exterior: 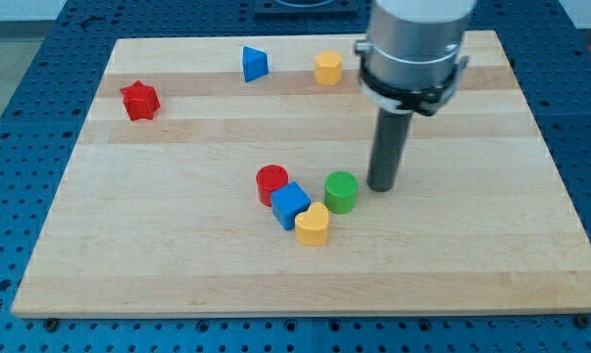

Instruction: Move the red star to the slightly right

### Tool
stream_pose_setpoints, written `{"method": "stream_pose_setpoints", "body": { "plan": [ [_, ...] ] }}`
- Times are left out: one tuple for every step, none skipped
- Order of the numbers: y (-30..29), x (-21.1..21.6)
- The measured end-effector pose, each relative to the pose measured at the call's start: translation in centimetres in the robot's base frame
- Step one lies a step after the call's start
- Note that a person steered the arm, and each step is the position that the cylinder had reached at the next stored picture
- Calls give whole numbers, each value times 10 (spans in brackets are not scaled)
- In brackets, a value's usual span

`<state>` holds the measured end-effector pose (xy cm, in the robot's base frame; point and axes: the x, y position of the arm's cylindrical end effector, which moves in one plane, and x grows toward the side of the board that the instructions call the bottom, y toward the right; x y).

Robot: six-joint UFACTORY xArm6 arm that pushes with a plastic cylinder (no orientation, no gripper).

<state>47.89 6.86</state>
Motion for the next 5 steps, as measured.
{"method": "stream_pose_setpoints", "body": {
  "plan": [
    [-24,10],
    [-24,10],
    [-20,-7],
    [-27,-70],
    [-53,-130]
  ]
}}
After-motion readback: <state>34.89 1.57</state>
